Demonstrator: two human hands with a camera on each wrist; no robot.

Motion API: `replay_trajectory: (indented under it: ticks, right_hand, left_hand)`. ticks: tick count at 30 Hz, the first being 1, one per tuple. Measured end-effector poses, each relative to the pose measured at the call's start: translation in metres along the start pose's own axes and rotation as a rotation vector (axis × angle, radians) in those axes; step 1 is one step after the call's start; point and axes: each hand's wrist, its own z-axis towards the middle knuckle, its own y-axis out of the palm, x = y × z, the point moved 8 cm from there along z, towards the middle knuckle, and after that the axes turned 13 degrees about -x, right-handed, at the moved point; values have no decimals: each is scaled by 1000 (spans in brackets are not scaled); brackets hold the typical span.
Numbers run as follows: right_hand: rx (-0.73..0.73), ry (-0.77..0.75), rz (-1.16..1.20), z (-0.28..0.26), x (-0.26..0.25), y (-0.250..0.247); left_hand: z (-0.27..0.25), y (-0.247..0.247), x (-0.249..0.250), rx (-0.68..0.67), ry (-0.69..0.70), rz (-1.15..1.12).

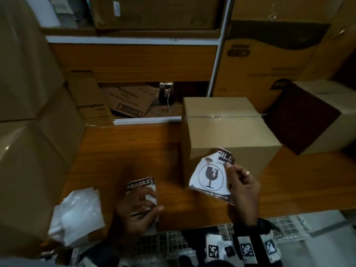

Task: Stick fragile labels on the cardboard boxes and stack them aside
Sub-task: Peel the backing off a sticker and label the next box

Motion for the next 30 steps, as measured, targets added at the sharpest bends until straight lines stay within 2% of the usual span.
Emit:
replay_trajectory:
  ticks: [4, 7, 11, 14, 16, 20, 23, 30]
  right_hand:
    - [-122, -83, -132, 20, -25, -27]
    - [-220, -133, -228, 27, -26, -28]
    - [-311, -180, -290, 36, -22, -29]
    - [-353, -179, -265, 41, -19, -29]
    - [-361, -192, -283, 45, -14, -32]
    - [-366, -235, -309, 53, -8, -36]
    - [-388, -245, -273, 56, -8, -37]
    - [-390, -332, -404, 68, 3, -43]
  left_hand:
    - [17, 15, 1, 25, -153, -154]
    - [45, 35, 19, -35, -159, -149]
    - [89, 66, 43, -112, -103, 112]
    - [115, 84, 48, -97, -29, 356]
    - [124, 89, 49, -37, -28, 407]
    - [127, 83, 55, 127, 62, 435]
    - [130, 79, 53, 167, 35, 414]
    - [135, 81, 55, 269, 38, 330]
